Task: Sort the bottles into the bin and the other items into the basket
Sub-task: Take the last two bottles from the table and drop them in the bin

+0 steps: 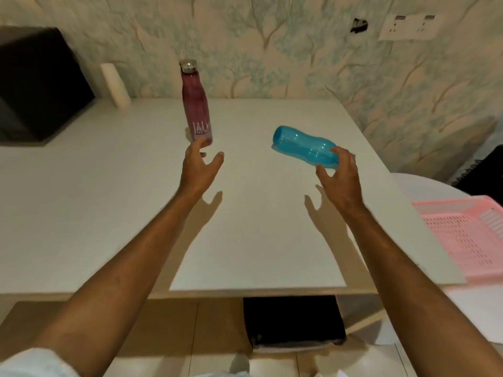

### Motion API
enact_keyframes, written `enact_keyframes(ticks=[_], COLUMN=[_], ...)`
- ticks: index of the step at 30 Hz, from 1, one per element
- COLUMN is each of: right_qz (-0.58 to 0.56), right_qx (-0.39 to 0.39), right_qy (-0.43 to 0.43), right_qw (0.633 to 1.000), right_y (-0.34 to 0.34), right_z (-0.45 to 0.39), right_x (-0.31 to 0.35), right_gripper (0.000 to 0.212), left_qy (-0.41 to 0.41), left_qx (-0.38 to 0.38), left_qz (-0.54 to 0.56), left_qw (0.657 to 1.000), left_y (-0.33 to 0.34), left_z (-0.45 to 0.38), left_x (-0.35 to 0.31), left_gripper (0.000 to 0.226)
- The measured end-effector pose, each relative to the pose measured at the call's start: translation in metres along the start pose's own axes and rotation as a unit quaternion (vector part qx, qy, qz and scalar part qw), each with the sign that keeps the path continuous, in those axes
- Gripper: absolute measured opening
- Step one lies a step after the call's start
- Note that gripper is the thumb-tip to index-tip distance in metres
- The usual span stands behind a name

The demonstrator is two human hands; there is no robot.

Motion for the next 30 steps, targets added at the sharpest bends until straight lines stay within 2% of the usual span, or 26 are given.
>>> enact_keyframes(ticks=[4, 9, 16, 21, 25, 30], right_qz=[0.059, 0.168, 0.313, 0.362, 0.410, 0.382], right_qx=[0.006, 0.017, 0.051, 0.075, 0.089, 0.097], right_qy=[-0.011, -0.011, 0.023, 0.035, 0.036, 0.059], right_qw=[0.998, 0.986, 0.948, 0.928, 0.907, 0.917], right_y=[0.033, 0.059, 0.078, 0.084, 0.084, 0.083], right_z=[-0.047, -0.090, -0.133, -0.136, -0.134, -0.125], right_x=[-0.008, -0.026, -0.055, -0.067, -0.071, -0.068], right_gripper=[0.059, 0.066, 0.086, 0.092, 0.090, 0.086], left_qy=[-0.001, -0.073, -0.087, -0.090, -0.100, -0.101], left_qx=[-0.025, -0.037, -0.075, -0.043, -0.032, -0.029], left_qz=[-0.020, -0.056, -0.036, 0.025, 0.105, 0.091], left_qw=[0.999, 0.995, 0.993, 0.995, 0.989, 0.990], left_y=[-0.007, -0.003, 0.007, 0.016, 0.024, 0.023], left_z=[-0.068, -0.141, -0.202, -0.221, -0.223, -0.217], left_x=[0.031, 0.067, 0.094, 0.102, 0.103, 0.097], left_gripper=[0.066, 0.102, 0.112, 0.110, 0.096, 0.074])
Point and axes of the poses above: each hand's wrist, its own z-axis away from the middle knuckle, its own y-axis out of the palm, x = y × z, the point moved 6 cm from there along -z, towards the middle knuckle, and after that the axes turned 3 degrees about -z, right-handed, at the moved point
